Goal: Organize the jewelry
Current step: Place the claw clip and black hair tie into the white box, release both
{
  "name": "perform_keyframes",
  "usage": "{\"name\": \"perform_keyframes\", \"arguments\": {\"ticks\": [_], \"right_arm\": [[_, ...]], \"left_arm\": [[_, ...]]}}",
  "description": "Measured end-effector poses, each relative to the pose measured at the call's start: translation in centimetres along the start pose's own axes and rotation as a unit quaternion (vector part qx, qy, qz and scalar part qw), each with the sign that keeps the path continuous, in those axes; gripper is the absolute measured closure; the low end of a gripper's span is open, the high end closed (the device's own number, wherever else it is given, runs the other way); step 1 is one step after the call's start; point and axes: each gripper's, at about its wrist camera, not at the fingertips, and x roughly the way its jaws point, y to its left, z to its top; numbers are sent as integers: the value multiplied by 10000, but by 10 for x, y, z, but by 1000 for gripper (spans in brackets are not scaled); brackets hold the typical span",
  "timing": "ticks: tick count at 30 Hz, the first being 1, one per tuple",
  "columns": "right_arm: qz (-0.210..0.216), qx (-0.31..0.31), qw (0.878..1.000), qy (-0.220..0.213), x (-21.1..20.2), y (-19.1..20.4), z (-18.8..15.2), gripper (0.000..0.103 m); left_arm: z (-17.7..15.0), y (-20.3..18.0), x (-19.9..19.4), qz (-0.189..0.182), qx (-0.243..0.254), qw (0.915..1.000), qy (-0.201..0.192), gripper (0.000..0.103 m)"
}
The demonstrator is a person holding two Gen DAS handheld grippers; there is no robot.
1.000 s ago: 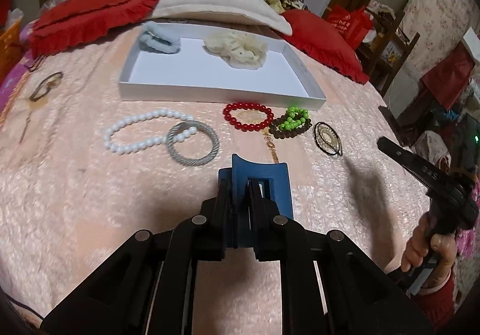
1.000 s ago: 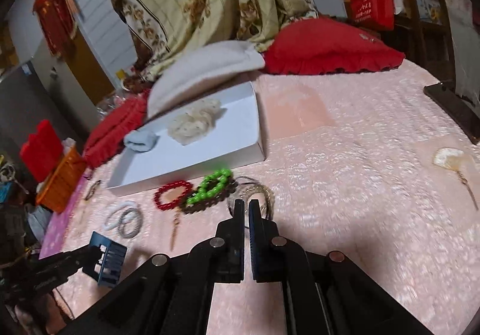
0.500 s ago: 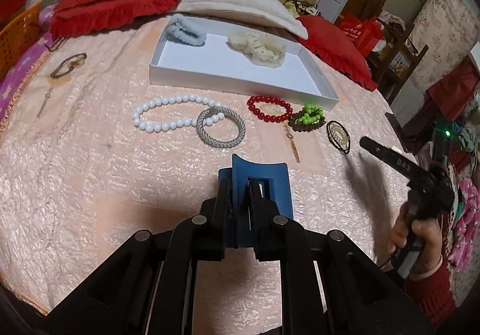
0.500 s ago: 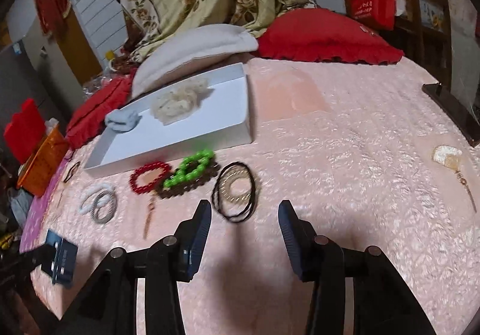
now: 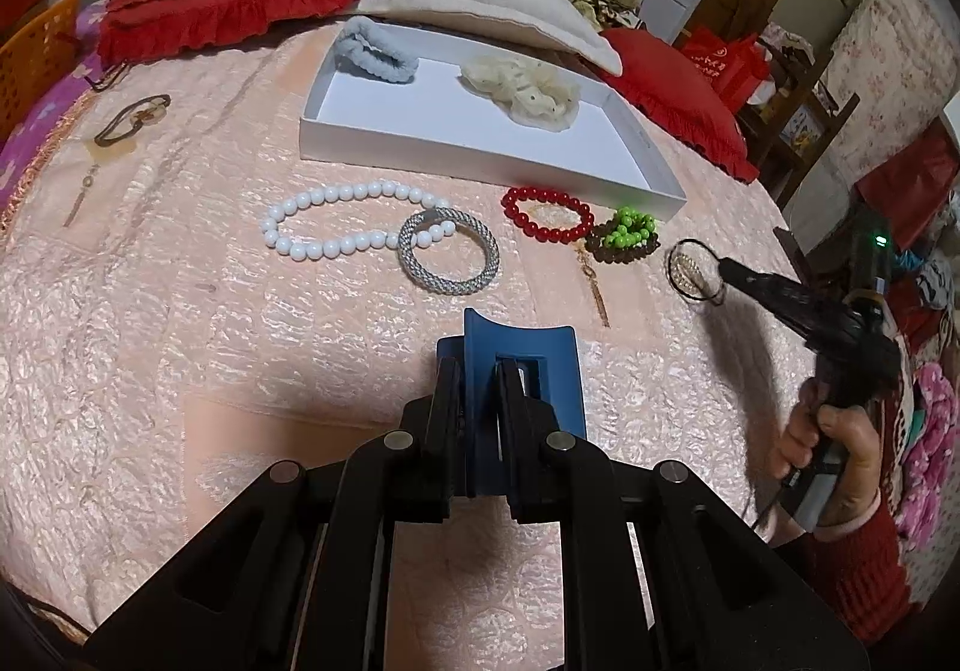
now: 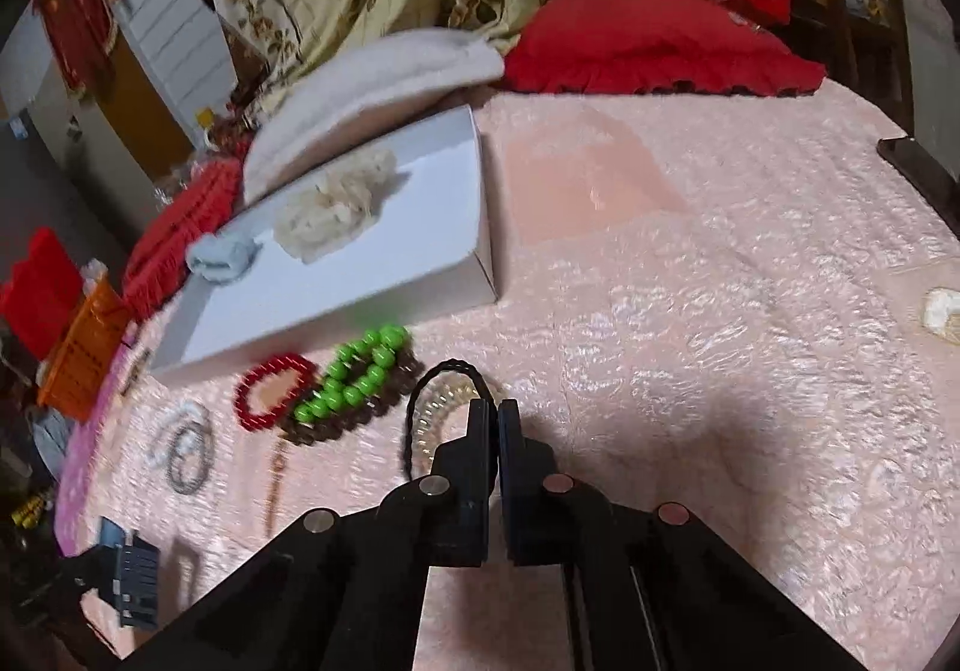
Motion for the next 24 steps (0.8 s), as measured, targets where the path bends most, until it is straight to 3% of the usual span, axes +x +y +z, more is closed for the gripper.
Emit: {"name": "perform_keyframes", "arguments": {"ticks": [9,13,18,24], "right_arm": [[461,-97,9978,-464,-62,21,9,100],[597,-301,9965,-504,-68,42,14,100],[835,-405,9948,-408,-49,70,32,100],[934,-497,9942,-165,6,110,60,100]], "left_arm": [[3,-1,-22,-82,-37,9997,-209,92],[17,5,-32,-72,-88,9993,-357,92],[55,20,-33,-16,-193,9984,-526,92],[123,42,-1,213,-350,9981,-468,92]]}}
